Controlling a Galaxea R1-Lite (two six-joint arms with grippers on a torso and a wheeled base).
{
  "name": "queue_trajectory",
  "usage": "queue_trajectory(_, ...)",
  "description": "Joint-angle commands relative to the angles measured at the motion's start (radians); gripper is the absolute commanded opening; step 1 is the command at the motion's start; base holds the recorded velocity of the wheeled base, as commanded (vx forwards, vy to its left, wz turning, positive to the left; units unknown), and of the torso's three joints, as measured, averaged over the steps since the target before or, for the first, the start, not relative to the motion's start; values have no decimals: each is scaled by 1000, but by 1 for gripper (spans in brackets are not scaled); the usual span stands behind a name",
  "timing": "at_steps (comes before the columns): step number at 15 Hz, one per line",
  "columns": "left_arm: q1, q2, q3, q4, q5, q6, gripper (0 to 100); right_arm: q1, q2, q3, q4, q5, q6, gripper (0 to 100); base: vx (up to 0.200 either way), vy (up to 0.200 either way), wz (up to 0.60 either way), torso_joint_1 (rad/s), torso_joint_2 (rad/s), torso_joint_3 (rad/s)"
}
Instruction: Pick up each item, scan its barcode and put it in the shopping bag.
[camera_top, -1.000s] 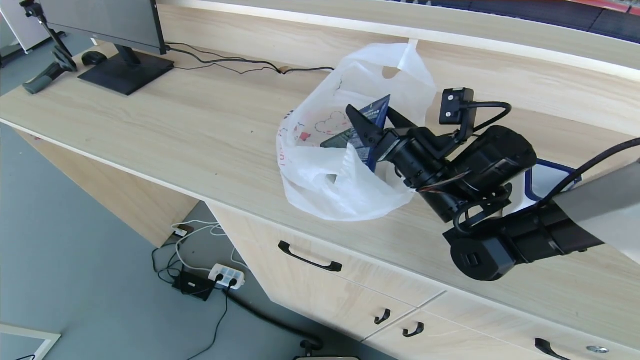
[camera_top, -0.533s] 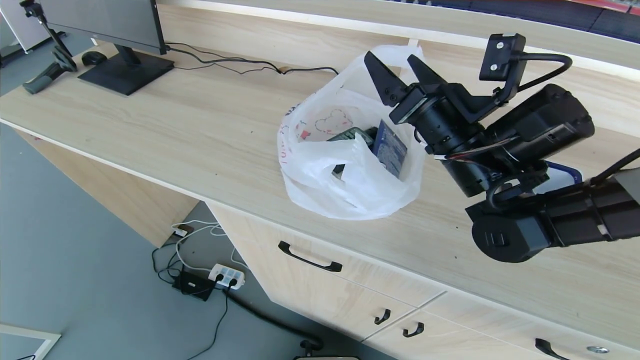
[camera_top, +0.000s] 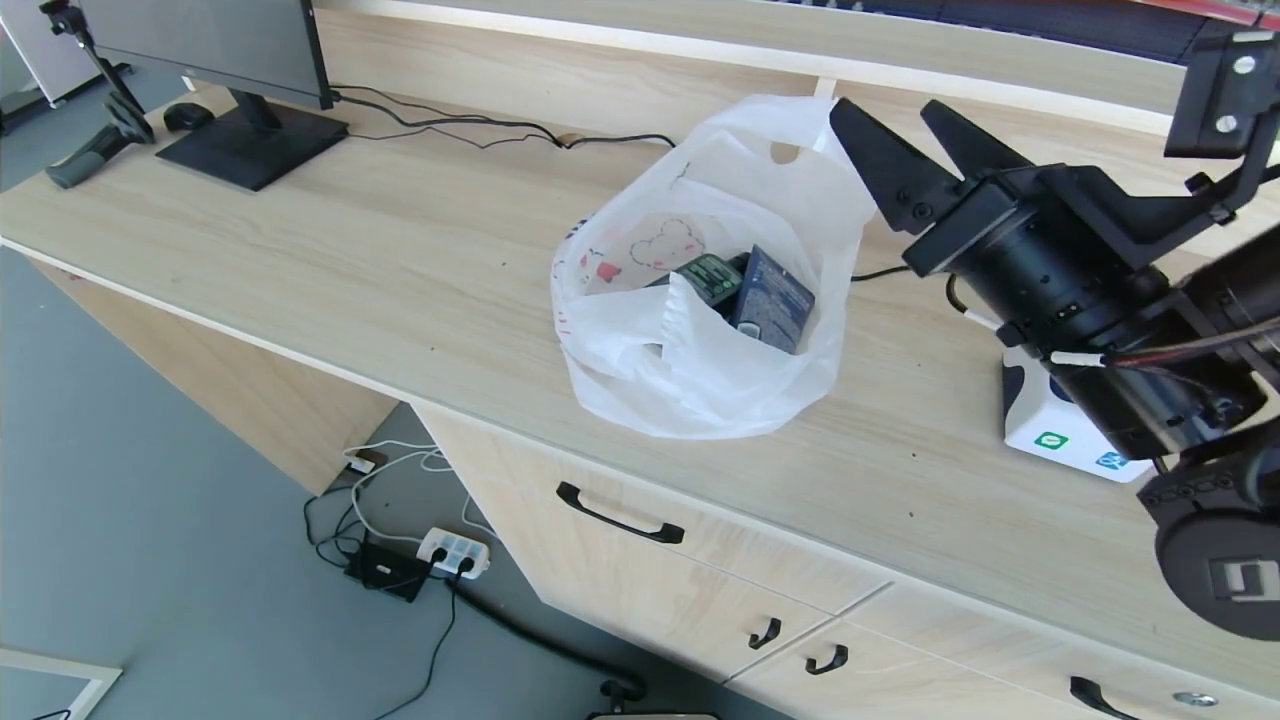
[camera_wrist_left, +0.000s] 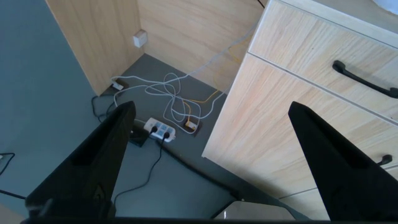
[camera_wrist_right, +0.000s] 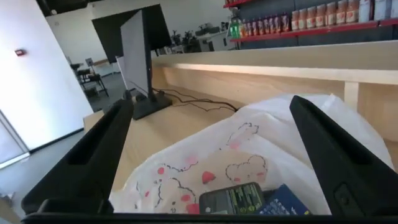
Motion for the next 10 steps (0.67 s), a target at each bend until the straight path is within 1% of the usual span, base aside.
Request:
queue_trajectory(1,0,0,0,0,0,0,100,3,-215,299,-4,-2,-43,100,0,0,0,0,0,0)
queue_trajectory(2,0,0,0,0,0,0,100,12,-333,520,-7,1,-81,100,0,0,0,0,0,0)
queue_trajectory(3,0,0,0,-1,0,0,100,37,-428,670,-6,0,-100,100,0,0,0,0,0,0)
queue_trajectory(4,0,0,0,-1,0,0,100,41,-499,784,-3,-3,-107,100,0,0,0,0,0,0)
queue_trajectory(5,0,0,0,0,0,0,100,43,-570,799,65,-17,-107,100,0,0,0,0,0,0)
queue_trajectory(6,0,0,0,-1,0,0,100,41,-642,799,177,-40,-104,100,0,0,0,0,0,0)
queue_trajectory(7,0,0,0,0,0,0,100,43,-729,799,320,-39,-107,100,0,0,0,0,0,0)
queue_trajectory(10,0,0,0,0,0,0,100,48,-1097,787,846,-26,-138,100,0,0,0,0,0,0)
